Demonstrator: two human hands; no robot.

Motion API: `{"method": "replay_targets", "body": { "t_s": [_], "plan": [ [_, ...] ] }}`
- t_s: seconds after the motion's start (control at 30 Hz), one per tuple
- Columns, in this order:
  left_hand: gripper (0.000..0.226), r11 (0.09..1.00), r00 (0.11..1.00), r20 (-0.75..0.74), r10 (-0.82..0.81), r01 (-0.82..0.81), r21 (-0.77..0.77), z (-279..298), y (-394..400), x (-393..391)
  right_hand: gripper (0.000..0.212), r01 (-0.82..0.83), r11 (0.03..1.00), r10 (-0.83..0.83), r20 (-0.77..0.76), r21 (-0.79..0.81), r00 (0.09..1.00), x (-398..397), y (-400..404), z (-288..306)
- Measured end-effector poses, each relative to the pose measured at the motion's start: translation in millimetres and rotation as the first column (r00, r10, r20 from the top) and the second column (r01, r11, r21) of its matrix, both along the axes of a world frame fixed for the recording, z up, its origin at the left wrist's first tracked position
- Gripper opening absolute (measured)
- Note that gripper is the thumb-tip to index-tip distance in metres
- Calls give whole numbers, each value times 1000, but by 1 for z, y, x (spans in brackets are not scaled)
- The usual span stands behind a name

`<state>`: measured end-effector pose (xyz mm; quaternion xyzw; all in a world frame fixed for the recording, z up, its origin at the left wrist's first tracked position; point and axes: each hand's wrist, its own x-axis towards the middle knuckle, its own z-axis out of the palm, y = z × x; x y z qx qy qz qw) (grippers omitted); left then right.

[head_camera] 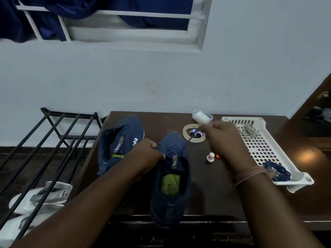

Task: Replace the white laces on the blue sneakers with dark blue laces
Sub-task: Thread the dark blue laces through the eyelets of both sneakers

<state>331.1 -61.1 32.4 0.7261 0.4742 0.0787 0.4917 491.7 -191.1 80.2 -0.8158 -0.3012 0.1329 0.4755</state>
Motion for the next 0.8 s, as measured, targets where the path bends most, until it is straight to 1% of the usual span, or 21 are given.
{"method": "replay_targets", "body": {
  "t_s": [0.03, 0.07, 0.13, 0.17, 0.2, 0.3, 0.33, 0.37, 0.4, 0.43, 0.47, 0.5, 0.53, 0.57, 0.6, 0.63, 0.67, 0.7, 0.73, 0.77, 0.8],
  "plan": [
    [25, 1000, 1000, -13, 6, -5, 26, 1, 0, 0, 36, 104, 977, -92, -76, 185, 993, 3, -2, 4],
    [27, 999, 1000, -8, 10, -10, 33, 2, 1, 0, 32, 215, 919, -163, -178, 330, 970, 8, -4, 6],
    [29, 1000, 1000, 3, 18, -18, 23, 5, 0, -1, 30, 407, 745, -239, -359, 528, 902, 16, -6, 9],
    [28, 1000, 1000, 7, 15, -15, 17, 5, -1, 0, 33, 465, 669, -262, -402, 580, 878, 21, -7, 8],
    [25, 1000, 1000, 9, 4, -4, 7, 4, -1, 1, 35, 494, 624, -280, -417, 606, 865, 23, -7, 7],
    [17, 999, 999, 21, -33, 33, 0, 0, -1, 4, 38, 510, 560, -310, -406, 652, 860, 24, -5, 4],
    [16, 999, 999, 8, -49, 49, -5, -1, 0, 5, 37, 504, 560, -327, -383, 658, 864, 24, -3, 3],
    [14, 998, 998, -21, -65, 65, -7, -2, 3, 7, 35, 487, 571, -338, -351, 661, 873, 24, -2, 3],
    [12, 996, 994, -66, -87, 87, -9, -1, 4, 7, 33, 447, 616, -322, -310, 649, 894, 22, -1, 3],
    [13, 993, 987, -114, -114, 114, -3, -1, 5, 7, 32, 384, 694, -277, -266, 609, 923, 21, 0, 1],
    [16, 990, 978, -158, -134, 139, 24, 0, 5, 6, 31, 299, 789, -212, -219, 537, 953, 17, 3, -2],
    [14, 981, 969, -196, -149, 170, 93, 0, 5, 6, 28, 193, 871, -123, -181, 451, 976, 11, 5, -5],
    [5, 966, 967, -199, -158, 192, 171, 0, 4, 5, 23, 73, 927, -19, -148, 368, 989, 4, 8, -10],
    [21, 945, 973, -159, -168, 204, 256, 0, 3, 4, 21, -54, 957, 86, -102, 284, 991, -4, 11, -14],
    [47, 925, 977, -79, -200, 215, 312, 2, 1, 3, 22, -174, 963, 190, -58, 207, 980, -11, 13, -17],
    [68, 916, 968, 55, -244, 212, 342, 6, 0, 2, 24, -273, 949, 283, -44, 159, 958, -19, 16, -17],
    [79, 905, 940, 169, -296, 219, 363, 12, -1, 3, 27, -348, 926, 360, -62, 148, 931, -24, 18, -16],
    [81, 886, 893, 266, -362, 241, 396, 17, 0, 3, 30, -397, 902, 415, -92, 170, 905, -28, 19, -14],
    [77, 861, 855, 310, -416, 260, 436, 21, 0, 3, 32, -421, 881, 453, -127, 214, 883, -30, 20, -12],
    [68, 841, 831, 326, -451, 273, 467, 23, 2, 2, 34, -427, 862, 481, -176, 271, 859, -30, 19, -10],
    [56, 824, 832, 310, -461, 272, 497, 25, 3, 1, 36, -411, 849, 497, -242, 332, 833, -30, 20, -10]
  ]
}}
